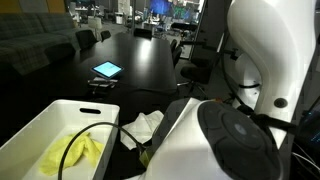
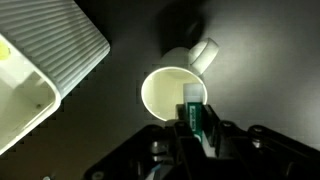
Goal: Pick up the yellow towel and put it in the bucket, pick up the marker and put it in the cup, pick up the white towel and put it in the bucket, finally pick up the black masking tape and put it in the cup
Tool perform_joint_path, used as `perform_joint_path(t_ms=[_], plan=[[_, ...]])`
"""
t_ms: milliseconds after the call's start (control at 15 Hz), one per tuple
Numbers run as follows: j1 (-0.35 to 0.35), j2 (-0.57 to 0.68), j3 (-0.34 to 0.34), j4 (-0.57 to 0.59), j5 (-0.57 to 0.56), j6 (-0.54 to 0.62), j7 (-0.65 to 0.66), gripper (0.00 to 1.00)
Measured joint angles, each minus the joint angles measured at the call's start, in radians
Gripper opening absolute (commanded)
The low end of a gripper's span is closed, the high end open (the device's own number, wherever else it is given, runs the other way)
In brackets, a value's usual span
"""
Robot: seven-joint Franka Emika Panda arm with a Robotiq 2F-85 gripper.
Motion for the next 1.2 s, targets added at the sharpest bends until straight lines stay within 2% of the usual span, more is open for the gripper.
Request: perform_joint_path(t_ms=[667, 1200], plan=[[0.105, 0.056, -0.142, 0.019, 0.049, 0.163, 0.119, 0.15], [0.165, 0.089, -0.217, 0.021, 0.128, 0.232, 0.123, 0.14]])
